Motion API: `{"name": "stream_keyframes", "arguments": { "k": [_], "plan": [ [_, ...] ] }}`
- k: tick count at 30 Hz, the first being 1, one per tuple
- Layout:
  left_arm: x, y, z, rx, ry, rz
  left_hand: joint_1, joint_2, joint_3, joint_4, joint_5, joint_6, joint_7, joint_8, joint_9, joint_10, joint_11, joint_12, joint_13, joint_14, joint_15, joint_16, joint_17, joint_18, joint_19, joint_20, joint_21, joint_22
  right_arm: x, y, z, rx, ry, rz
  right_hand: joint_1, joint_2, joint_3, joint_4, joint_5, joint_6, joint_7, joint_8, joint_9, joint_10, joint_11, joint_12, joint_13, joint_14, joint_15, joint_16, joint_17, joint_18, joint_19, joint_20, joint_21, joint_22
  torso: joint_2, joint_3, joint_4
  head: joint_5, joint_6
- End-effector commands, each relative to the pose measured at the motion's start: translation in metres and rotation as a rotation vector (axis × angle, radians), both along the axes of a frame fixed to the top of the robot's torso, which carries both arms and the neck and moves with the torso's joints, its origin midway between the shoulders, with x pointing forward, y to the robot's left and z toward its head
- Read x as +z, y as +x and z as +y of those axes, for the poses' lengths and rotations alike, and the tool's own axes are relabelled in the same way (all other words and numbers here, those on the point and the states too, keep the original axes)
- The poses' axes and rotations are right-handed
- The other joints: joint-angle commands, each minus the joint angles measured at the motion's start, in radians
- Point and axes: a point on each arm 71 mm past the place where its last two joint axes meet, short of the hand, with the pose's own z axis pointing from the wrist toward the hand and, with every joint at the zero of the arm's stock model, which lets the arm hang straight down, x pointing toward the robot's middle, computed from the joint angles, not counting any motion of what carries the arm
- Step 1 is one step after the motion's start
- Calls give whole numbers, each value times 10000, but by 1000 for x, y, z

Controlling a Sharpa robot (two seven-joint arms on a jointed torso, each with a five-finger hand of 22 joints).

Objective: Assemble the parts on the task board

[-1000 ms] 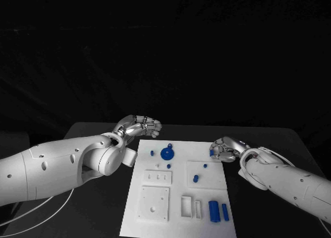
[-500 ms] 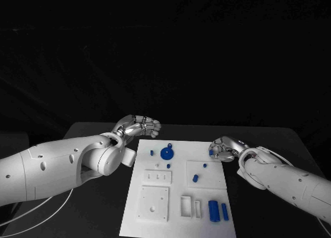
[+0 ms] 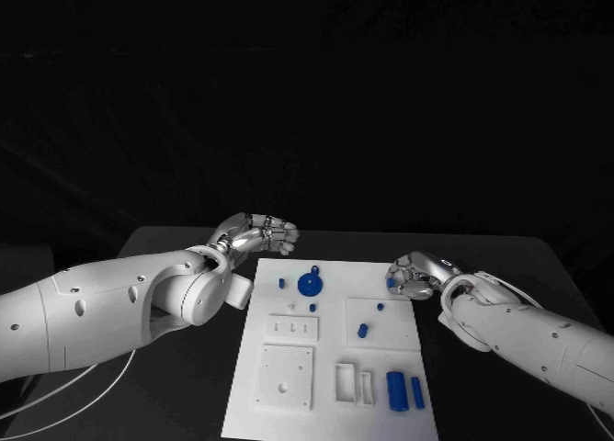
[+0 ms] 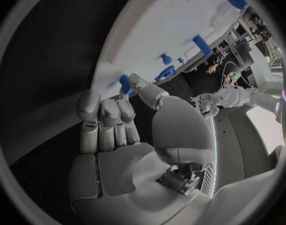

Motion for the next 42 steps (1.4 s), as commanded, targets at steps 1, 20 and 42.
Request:
{"name": "stream_keyframes", "arguments": {
  "k": [1,20,42],
  "plan": [
    [1,-1,-4,-312,114,-38,-141,12,-8,52,26,67,16,28,-2,80,-44,-27,24,36,-40,-23,34,161,1,-16,0,215,2,-1,2,-102,-231,-362,-105,-9,58,6,-27,394,289,51,167,54,-80,91,60,7,-63,-33,20,991,16,-68,53,153,-4,5,-6,1,7],
    [-13,1,-8,-738,1567,1347,-1198,-10,-415,613,15,966,-355,281,-27,2043,-963,848,707,1822,-1014,1337,1046,248,1462,-835,1144,271,60,-13,32,869,-1088,-1450,-185,-131,65,35,-16,460,237,81,215,168,-134,169,157,17,-121,-21,50,991,96,-136,78,139,-100,17,-90,38,146],
    [-35,3,-40,-1700,3613,2843,-2383,-361,-468,1764,-5,1045,-377,52,-214,1785,-1050,1279,1798,1379,-1288,2669,1869,34,1201,-1276,2233,215,85,-58,119,2779,-1326,-1853,-234,-289,136,171,-12,503,202,88,253,216,-171,187,193,19,-159,-21,78,991,159,-213,68,111,-557,46,-253,177,13]
  ]
}}
